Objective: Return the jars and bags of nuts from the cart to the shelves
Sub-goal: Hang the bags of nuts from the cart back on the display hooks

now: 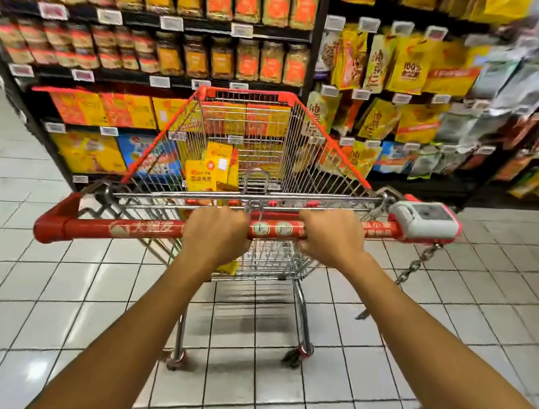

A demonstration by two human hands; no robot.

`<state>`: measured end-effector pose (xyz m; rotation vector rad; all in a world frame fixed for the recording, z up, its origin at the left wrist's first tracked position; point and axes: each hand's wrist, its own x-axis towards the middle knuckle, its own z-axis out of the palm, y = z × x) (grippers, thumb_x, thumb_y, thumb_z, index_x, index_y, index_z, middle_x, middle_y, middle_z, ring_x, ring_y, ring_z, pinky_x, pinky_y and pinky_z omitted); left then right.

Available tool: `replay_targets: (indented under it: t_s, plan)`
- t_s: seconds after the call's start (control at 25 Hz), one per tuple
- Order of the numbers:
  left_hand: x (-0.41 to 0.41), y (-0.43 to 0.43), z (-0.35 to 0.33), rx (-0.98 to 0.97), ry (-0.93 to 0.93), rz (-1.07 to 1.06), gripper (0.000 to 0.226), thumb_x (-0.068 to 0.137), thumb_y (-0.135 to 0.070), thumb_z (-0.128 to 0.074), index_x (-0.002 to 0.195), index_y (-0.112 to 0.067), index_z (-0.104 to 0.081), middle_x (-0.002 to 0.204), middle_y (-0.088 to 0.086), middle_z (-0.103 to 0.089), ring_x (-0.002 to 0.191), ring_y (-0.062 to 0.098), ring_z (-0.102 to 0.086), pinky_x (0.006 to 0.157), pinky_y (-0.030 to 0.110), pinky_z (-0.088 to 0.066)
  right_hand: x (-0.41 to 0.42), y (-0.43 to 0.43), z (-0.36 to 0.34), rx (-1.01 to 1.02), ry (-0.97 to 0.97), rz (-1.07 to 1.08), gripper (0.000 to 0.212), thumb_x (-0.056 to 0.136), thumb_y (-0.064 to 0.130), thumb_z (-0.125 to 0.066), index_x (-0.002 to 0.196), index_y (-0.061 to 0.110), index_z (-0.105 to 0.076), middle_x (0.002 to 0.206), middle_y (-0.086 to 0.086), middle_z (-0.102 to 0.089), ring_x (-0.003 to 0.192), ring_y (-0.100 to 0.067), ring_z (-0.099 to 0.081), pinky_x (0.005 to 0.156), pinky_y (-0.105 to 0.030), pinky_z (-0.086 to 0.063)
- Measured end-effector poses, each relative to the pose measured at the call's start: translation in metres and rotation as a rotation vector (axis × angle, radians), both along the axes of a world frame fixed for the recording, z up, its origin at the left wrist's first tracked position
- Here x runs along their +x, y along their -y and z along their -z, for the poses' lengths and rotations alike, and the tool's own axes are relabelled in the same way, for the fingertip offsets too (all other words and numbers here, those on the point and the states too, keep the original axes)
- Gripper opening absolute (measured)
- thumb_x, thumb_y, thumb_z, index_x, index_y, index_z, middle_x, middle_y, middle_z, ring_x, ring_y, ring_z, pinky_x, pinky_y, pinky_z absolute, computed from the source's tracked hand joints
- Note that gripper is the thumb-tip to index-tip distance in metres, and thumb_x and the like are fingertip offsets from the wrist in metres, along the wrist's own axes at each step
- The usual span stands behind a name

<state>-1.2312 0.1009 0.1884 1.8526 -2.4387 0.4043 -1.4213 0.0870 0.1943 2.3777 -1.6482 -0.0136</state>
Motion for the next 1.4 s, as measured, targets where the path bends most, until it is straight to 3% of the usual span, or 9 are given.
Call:
replay_targets:
  t_s: [0.16, 0.32, 0.44, 0.56, 0.76, 0.92, 1.12, 1.24, 1.4]
  plan:
    - [-0.004, 0.000, 0.000, -0.009, -0.017, 0.008, 0.023, 0.084, -0.041, -0.059, 0.089, -0.019, -0.064, 0.075, 0.004, -0.068, 0.068, 0.029, -0.066, 0.054, 0.028, -0.034, -0.005, 0.002, 0.002, 0.018, -0.011, -0.011, 0.025, 0.088, 0.043, -0.051, 0.098, 0.021, -0.056, 0.057, 0.010, -0.040, 0.052, -0.014, -0.043, 0.044, -0.020, -0.021]
    - [-0.003, 0.002, -0.005, 0.123, -0.082, 0.022, 0.037, 0.084, -0.050, -0.059, 0.103, -0.018, -0.058, 0.092, 0.007, -0.067, 0.085, 0.031, -0.064, 0.063, 0.031, -0.038, -0.006, 0.000, -0.003, 0.063, -0.003, -0.030, 0.031, 0.092, 0.045, -0.046, 0.104, 0.018, -0.055, 0.079, 0.004, -0.062, 0.063, -0.018, -0.052, 0.054, -0.023, -0.034]
    - [-0.017, 0.001, -0.028, 0.407, -0.483, 0.164, 0.035, 0.080, -0.050, -0.064, 0.099, -0.023, -0.051, 0.091, 0.000, -0.058, 0.084, 0.023, -0.057, 0.068, 0.032, -0.042, -0.010, -0.008, -0.020, 0.212, 0.178, -0.119, 0.037, 0.089, 0.048, -0.052, 0.108, 0.016, -0.052, 0.103, -0.002, -0.064, 0.088, -0.022, -0.059, 0.071, -0.033, -0.043]
    - [-0.056, 0.006, -0.045, 0.347, -0.807, 0.292, 0.019, 0.088, -0.036, -0.060, 0.092, -0.017, -0.058, 0.089, 0.002, -0.061, 0.080, 0.017, -0.057, 0.071, 0.032, -0.047, -0.064, -0.022, -0.049, 0.076, 0.404, -0.147, 0.039, 0.088, 0.051, -0.049, 0.106, 0.018, -0.060, 0.108, 0.000, -0.061, 0.104, -0.020, -0.055, 0.090, -0.035, -0.037]
    - [-0.192, 0.012, -0.083, 0.205, -1.192, 0.500, 0.010, 0.089, -0.021, -0.055, 0.079, -0.021, -0.056, 0.073, -0.002, -0.058, 0.071, 0.012, -0.053, 0.071, 0.033, -0.047, -0.210, -0.044, -0.057, -0.129, 0.788, 0.385, 0.028, 0.095, 0.026, -0.050, 0.106, 0.007, -0.065, 0.105, -0.013, -0.065, 0.096, -0.022, -0.059, 0.082, -0.027, -0.041]
    - [-0.353, -0.001, -0.071, 0.432, -1.340, 0.726, 0.008, 0.082, -0.018, -0.053, 0.076, -0.023, -0.053, 0.071, -0.006, -0.056, 0.076, 0.022, -0.062, 0.075, 0.043, -0.052, -0.322, -0.057, -0.006, -0.066, 0.877, 0.690, 0.028, 0.095, 0.021, -0.048, 0.099, 0.000, -0.066, 0.100, -0.014, -0.068, 0.091, -0.022, -0.062, 0.083, -0.025, -0.046]
    - [-0.502, 0.026, -0.004, 0.595, -1.199, 0.605, 0.010, 0.082, -0.031, -0.052, 0.074, -0.027, -0.055, 0.067, -0.009, -0.063, 0.072, 0.018, -0.064, 0.071, 0.041, -0.054, -0.459, -0.037, 0.068, 0.057, 1.022, 0.817, 0.020, 0.094, 0.019, -0.048, 0.086, 0.010, -0.063, 0.086, -0.007, -0.070, 0.074, -0.018, -0.063, 0.062, -0.013, -0.045]
    - [-0.547, 0.086, 0.049, 0.654, -1.135, 0.293, 0.015, 0.092, -0.027, -0.055, 0.077, -0.028, -0.057, 0.070, -0.006, -0.067, 0.076, 0.021, -0.066, 0.076, 0.041, -0.053, -0.538, 0.004, 0.105, 0.239, 1.148, 0.778, 0.017, 0.096, 0.021, -0.048, 0.090, 0.017, -0.063, 0.083, 0.001, -0.070, 0.079, -0.018, -0.066, 0.074, -0.028, -0.050]
    - [-0.551, 0.133, 0.088, 0.600, -1.211, -0.149, 0.026, 0.093, -0.013, -0.051, 0.073, -0.028, -0.055, 0.070, 0.002, -0.066, 0.072, 0.022, -0.063, 0.072, 0.028, -0.051, -0.591, 0.067, 0.128, 0.485, 1.168, 0.688, 0.017, 0.097, 0.018, -0.046, 0.092, 0.022, -0.061, 0.084, 0.004, -0.067, 0.076, -0.013, -0.064, 0.070, -0.021, -0.046]
